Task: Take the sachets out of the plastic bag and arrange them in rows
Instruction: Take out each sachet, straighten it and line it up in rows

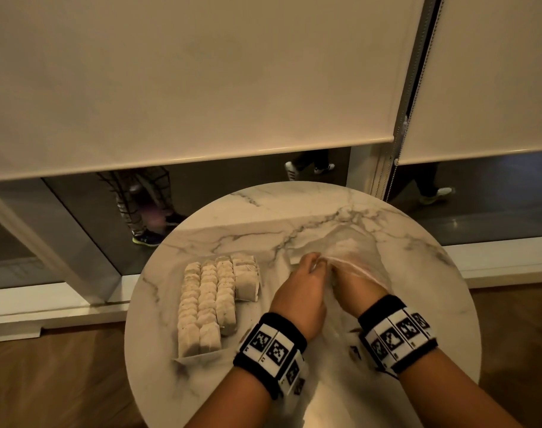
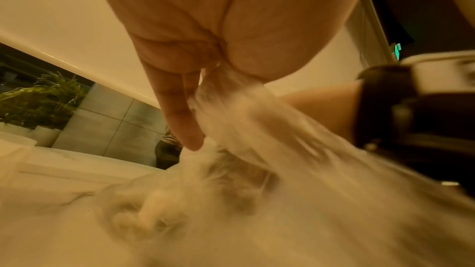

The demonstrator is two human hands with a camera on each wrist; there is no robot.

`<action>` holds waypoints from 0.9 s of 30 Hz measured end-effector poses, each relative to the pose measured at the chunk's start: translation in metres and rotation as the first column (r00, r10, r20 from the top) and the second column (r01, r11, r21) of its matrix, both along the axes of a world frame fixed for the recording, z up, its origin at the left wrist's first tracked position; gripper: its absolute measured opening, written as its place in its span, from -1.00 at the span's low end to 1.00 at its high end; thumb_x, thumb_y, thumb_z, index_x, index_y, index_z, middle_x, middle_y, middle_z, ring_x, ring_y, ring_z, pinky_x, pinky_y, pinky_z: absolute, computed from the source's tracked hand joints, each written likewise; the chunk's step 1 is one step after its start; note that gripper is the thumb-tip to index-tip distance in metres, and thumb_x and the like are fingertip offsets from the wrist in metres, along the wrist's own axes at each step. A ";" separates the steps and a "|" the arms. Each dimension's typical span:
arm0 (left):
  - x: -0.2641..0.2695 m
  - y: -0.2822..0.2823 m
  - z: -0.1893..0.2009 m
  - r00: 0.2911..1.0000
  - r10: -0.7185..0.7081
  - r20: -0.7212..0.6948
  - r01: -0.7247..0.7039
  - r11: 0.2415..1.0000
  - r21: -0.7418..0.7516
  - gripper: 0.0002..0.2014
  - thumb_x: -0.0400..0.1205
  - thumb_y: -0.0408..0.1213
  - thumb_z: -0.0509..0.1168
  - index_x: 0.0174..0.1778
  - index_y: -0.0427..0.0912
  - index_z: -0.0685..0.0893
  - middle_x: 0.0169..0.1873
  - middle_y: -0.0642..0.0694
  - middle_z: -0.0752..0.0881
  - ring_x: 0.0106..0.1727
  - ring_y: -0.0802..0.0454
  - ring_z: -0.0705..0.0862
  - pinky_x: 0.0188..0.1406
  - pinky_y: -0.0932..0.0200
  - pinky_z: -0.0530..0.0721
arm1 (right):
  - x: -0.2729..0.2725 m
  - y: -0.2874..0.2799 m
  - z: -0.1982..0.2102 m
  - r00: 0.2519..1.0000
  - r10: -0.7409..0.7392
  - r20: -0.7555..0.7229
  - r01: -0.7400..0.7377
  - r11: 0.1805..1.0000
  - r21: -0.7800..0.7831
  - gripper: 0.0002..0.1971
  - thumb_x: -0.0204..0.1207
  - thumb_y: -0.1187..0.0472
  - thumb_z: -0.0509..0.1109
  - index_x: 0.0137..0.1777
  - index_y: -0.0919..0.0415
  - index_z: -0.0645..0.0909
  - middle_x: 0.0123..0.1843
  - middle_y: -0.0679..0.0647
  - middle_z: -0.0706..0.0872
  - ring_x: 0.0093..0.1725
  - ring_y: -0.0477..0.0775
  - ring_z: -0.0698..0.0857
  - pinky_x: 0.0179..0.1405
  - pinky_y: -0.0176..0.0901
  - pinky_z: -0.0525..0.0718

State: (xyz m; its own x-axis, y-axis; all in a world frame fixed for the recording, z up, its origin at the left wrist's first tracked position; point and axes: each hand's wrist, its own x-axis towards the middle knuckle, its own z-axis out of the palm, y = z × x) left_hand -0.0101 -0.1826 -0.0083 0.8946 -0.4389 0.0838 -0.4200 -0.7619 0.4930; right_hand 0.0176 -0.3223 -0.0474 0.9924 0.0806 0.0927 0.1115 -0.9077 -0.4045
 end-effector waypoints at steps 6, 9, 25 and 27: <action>0.032 0.003 -0.012 0.999 -0.019 -0.029 0.019 1.000 0.020 -0.45 0.59 -0.59 0.13 0.54 -0.20 0.45 0.62 -0.02 0.21 0.46 -0.16 0.54 0.47 -0.02 0.52 | -0.040 -0.004 0.033 0.987 0.159 -0.030 -0.160 0.986 -0.051 -0.78 0.51 0.27 0.38 0.11 0.08 0.75 0.12 0.05 0.73 0.17 0.05 0.68 0.08 -0.31 0.48; 0.047 0.004 -0.023 0.999 -0.028 -0.037 0.031 0.998 0.062 -0.45 0.61 -0.55 0.18 0.55 -0.19 0.44 0.62 -0.01 0.22 0.47 -0.15 0.54 0.48 -0.01 0.52 | -0.057 -0.007 0.060 0.981 0.188 0.054 -0.190 0.982 0.022 -0.81 0.48 0.19 0.51 0.06 -0.05 0.79 -0.01 -0.03 0.71 0.03 -0.06 0.65 -0.04 -0.39 0.42; 0.046 -0.025 -0.033 0.950 -0.037 -0.310 0.152 0.921 0.358 -0.04 0.39 0.30 0.50 0.64 0.00 0.29 0.47 -0.15 0.43 0.44 -0.21 0.52 0.43 -0.10 0.57 | -0.043 -0.071 0.130 0.971 -0.137 0.194 -0.106 0.482 0.870 -0.69 0.42 0.32 0.58 0.18 0.18 0.79 0.01 0.11 0.87 0.00 0.14 0.85 -0.12 -0.09 0.79; 0.061 -0.035 -0.046 0.939 -0.007 -0.345 0.165 0.887 0.431 -0.22 0.46 0.06 0.55 0.53 -0.14 0.43 0.39 -0.21 0.55 0.35 -0.21 0.60 0.34 -0.06 0.64 | -0.048 -0.074 0.134 0.974 -0.137 0.181 -0.104 0.438 0.893 -0.65 0.38 0.25 0.58 0.20 0.16 0.78 0.05 0.12 0.86 0.05 0.15 0.85 -0.06 -0.04 0.78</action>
State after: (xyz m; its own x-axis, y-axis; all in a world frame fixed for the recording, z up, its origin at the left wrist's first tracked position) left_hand 0.0506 -0.2175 -0.0543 0.7926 -0.4343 -0.4280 -0.3705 -0.9005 0.2277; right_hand -0.0307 -0.3959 0.0866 0.9395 -0.1832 0.2896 0.2847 -0.0530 -0.9571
